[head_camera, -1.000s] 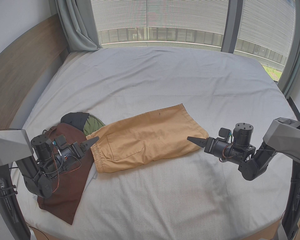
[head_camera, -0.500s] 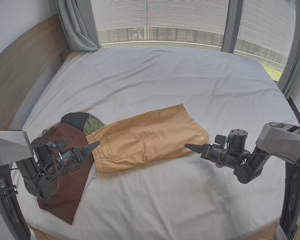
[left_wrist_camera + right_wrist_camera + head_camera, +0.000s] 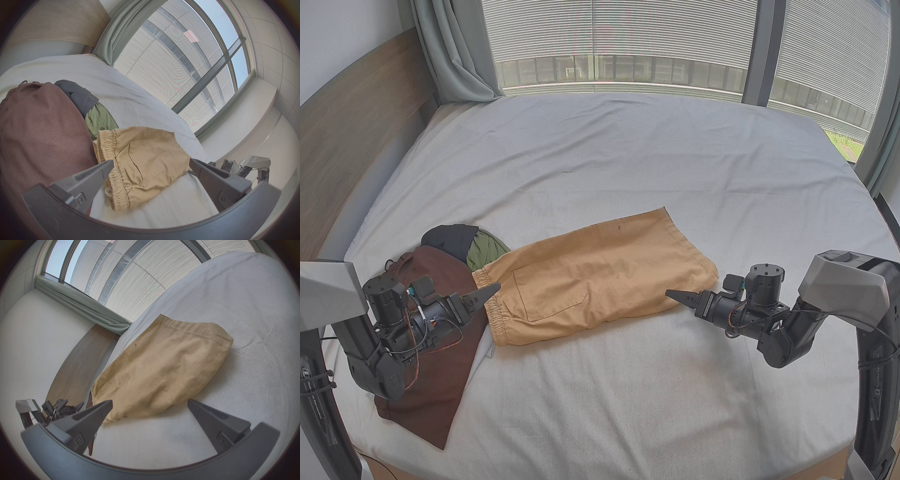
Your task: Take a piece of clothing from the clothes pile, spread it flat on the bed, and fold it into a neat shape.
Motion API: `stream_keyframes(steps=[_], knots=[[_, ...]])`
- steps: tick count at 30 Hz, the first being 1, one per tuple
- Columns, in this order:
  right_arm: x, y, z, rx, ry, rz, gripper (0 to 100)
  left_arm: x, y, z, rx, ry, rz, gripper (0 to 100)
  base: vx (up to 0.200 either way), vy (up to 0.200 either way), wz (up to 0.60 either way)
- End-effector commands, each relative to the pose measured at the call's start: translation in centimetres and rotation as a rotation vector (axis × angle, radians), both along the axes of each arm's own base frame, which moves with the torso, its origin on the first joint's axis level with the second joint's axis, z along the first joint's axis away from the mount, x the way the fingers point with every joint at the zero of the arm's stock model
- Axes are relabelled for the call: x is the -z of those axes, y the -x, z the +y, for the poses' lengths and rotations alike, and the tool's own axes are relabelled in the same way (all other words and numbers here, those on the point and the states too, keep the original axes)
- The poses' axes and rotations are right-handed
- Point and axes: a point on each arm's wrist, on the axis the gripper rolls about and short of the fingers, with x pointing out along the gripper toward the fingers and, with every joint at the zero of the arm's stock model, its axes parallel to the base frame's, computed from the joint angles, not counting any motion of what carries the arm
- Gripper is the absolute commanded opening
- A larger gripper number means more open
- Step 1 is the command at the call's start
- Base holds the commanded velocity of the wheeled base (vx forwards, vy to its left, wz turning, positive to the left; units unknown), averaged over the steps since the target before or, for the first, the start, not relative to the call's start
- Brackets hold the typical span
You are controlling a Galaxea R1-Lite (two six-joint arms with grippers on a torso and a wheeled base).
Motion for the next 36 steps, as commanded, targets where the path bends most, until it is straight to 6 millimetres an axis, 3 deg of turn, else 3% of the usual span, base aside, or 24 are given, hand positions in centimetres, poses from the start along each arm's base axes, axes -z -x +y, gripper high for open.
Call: stream_keyframes(steps=[1,13,22,36], knots=[[1.4,-0.6,0.5,0.013,-0.004,0.024,100,0.2,0.0,0.0,-0.001,0.000,0.008,100,0.000,0.000,0.00],[3.5,-1.6,2.2,0.009,-0.034,0.053,100,0.4,0.1,-0.2,0.005,-0.001,0.017,100,0.000,0.000,0.00],[4.0,-2.3,4.9,0.021,-0.141,-0.005,100,0.4,0.1,-0.2,0.005,-0.001,0.015,100,0.000,0.000,0.00],[4.4,-2.8,5.2,0.022,-0.155,-0.025,100,0.4,0.1,-0.3,0.011,0.000,0.017,100,0.000,0.000,0.00]])
